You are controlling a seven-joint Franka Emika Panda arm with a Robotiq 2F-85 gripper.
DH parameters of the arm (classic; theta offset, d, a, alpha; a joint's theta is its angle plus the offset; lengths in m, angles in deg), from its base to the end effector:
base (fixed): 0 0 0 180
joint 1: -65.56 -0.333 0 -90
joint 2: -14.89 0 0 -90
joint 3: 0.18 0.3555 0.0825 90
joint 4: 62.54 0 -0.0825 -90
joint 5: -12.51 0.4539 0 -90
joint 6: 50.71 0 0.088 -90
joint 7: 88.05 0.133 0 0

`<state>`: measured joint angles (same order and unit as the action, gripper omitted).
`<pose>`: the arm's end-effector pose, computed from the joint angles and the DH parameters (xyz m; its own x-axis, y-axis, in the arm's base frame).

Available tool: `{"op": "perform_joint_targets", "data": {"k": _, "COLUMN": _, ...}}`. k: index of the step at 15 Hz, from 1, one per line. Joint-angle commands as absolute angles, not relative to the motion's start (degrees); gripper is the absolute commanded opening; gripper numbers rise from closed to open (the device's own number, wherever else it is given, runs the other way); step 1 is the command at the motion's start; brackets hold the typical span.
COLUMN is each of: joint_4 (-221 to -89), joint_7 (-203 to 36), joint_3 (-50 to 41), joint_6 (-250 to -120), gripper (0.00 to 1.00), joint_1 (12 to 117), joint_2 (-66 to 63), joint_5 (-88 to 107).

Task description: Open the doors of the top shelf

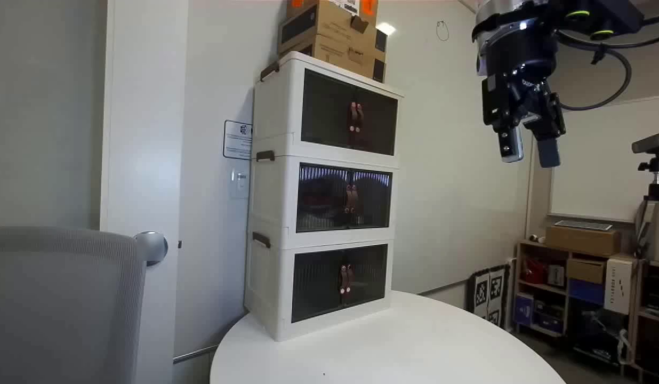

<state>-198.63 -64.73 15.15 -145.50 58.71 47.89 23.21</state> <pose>0.3673 0.1830 0.4996 0.9816 -0.1044 -0.1597 -0.1011 -0.9945 0.0288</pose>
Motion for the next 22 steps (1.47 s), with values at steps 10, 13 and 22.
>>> {"op": "perform_joint_targets", "data": {"k": 10, "joint_4": -198.81, "joint_7": -57.29, "joint_3": 18.18, "joint_6": -161.47, "gripper": 1.00, "joint_1": 62.14, "joint_2": 47.87, "joint_5": 14.89}}
{"op": "perform_joint_targets", "data": {"k": 13, "joint_4": -198.23, "joint_7": -52.83, "joint_3": 20.46, "joint_6": -170.07, "gripper": 1.00, "joint_1": 64.27, "joint_2": 46.59, "joint_5": 8.76}}
{"op": "perform_joint_targets", "data": {"k": 22, "joint_4": -189.92, "joint_7": -24.54, "joint_3": 29.41, "joint_6": -185.60, "gripper": 1.00, "joint_1": 75.81, "joint_2": 37.43, "joint_5": -22.88}}
